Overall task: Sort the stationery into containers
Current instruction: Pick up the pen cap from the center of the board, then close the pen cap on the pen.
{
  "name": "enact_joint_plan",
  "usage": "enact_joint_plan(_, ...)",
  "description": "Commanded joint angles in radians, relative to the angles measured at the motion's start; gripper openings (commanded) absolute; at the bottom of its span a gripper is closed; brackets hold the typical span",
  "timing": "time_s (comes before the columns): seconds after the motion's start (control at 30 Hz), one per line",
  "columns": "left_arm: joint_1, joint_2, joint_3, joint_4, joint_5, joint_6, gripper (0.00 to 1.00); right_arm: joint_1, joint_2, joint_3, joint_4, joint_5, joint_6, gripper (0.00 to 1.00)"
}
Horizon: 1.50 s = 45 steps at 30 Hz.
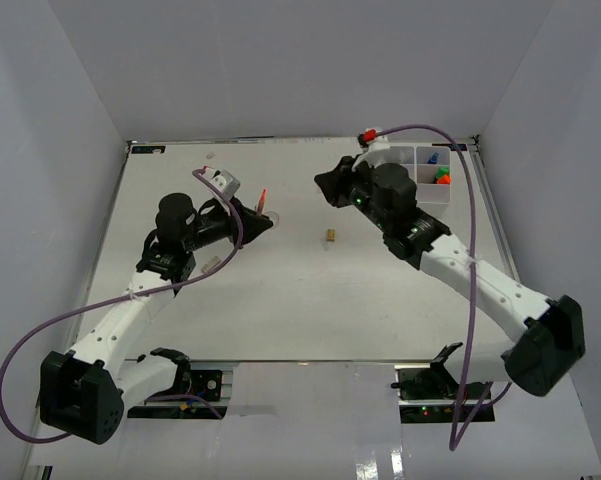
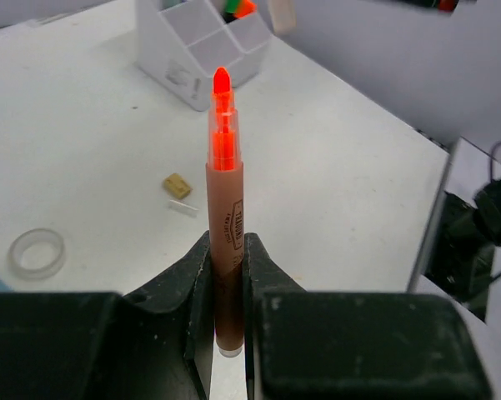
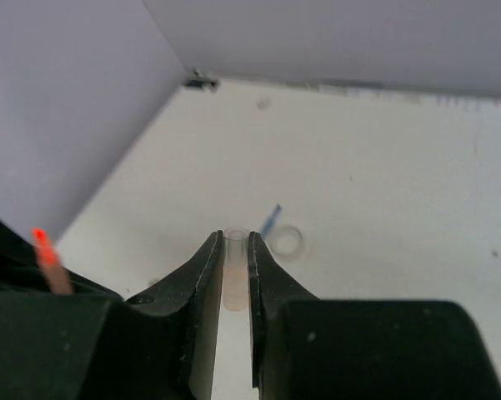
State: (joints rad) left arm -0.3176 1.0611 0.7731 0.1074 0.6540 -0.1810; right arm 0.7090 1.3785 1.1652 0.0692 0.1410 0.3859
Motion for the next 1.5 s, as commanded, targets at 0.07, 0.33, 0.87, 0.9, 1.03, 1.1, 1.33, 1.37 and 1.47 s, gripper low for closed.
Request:
enact_joint_plan(0.07, -0.058, 0.007, 0.003, 0.067, 0.297, 0.023, 0.0, 0.006, -0.15, -0.18, 0.404, -0.119, -0.059, 0.08)
enact_joint_plan(0.33, -0.124, 0.008, -0.006, 0.06, 0.277, 0.068, 0.0, 0.009, -0.197, -0.354, 0.811, -0.314, 0.007, 0.08)
enact_joint_plan(0.87, -0.15, 0.014, -0.02, 0.069, 0.217, 0.075, 0.0, 0.024, -0.136, -0.38, 1.116, -0.402, 0.1, 0.08)
enact_joint_plan(0.9, -0.15, 0.013, -0.023, 0.078, 0.219, 0.072, 0.0, 0.027, -0.131, -0.378, 1.121, -0.405, 0.105, 0.08)
enact_joint_plan(1.03, -0.15, 0.005, -0.035, 0.106, 0.217, 0.06, 0.0, 0.038, -0.113, -0.369, 1.144, -0.426, 0.119, 0.08)
enact_joint_plan(1.1, -0.15, 0.004, -0.038, 0.115, 0.217, 0.057, 0.0, 0.047, -0.098, -0.368, 1.152, -0.434, 0.126, 0.08)
enact_joint_plan(1.33, -0.15, -0.013, -0.057, 0.141, 0.217, 0.058, 0.0, 0.064, -0.067, -0.361, 1.178, -0.44, 0.131, 0.08)
enact_joint_plan(1.37, -0.15, -0.018, -0.058, 0.147, 0.217, 0.06, 0.0, 0.067, -0.064, -0.36, 1.179, -0.442, 0.131, 0.08)
enact_joint_plan(1.47, -0.15, -0.023, -0.063, 0.153, 0.219, 0.06, 0.0, 0.07, -0.064, -0.363, 1.179, -0.445, 0.127, 0.08)
